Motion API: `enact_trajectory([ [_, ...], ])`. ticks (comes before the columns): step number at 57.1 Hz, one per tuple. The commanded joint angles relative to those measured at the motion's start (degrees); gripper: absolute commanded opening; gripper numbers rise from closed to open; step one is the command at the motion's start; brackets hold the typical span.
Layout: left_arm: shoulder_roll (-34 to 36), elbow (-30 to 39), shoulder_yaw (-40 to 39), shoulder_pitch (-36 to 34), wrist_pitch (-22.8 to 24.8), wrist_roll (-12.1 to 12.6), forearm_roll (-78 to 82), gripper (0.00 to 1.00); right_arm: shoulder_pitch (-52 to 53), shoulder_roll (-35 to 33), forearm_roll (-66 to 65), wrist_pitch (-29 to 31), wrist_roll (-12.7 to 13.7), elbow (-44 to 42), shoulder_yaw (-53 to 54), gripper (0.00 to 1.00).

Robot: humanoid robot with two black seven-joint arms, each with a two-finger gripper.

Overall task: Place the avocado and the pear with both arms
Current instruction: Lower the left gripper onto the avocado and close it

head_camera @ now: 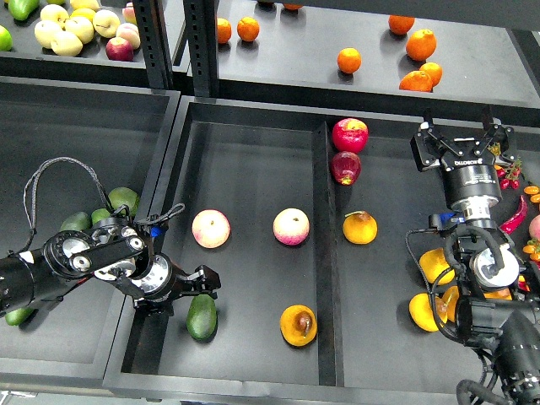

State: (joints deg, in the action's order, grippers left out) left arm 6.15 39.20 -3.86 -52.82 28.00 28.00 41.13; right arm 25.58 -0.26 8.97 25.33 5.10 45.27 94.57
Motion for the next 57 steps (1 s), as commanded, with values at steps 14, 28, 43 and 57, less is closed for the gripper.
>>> enact_trajectory([
  [14, -1.23, -0.97, 0.08, 1.23, 0.00, 0.00, 0.00, 0.99, -0.35, 0.00, 0.00, 0.07, -0.09, 0.09, 0.00, 0.99],
  [28, -3.16, -3.08, 0.44, 1.75, 0.00, 0.00, 0.00, 1.00, -0.26, 0.09, 0.00, 0.07, -0.09, 0.09, 0.00, 0.99],
  [43, -4.83, -4.57, 0.79, 2.02, 0.00, 0.00, 0.09, 1.00, -0.26, 0.09, 0.00, 0.07, -0.09, 0.44, 0.00, 0.99],
  [57, -4.83, -4.57, 2.10, 2.19, 0.00, 0.00, 0.27, 0.99, -0.26, 0.09, 0.00, 0.07, -0.17, 0.96, 0.09, 0.99],
])
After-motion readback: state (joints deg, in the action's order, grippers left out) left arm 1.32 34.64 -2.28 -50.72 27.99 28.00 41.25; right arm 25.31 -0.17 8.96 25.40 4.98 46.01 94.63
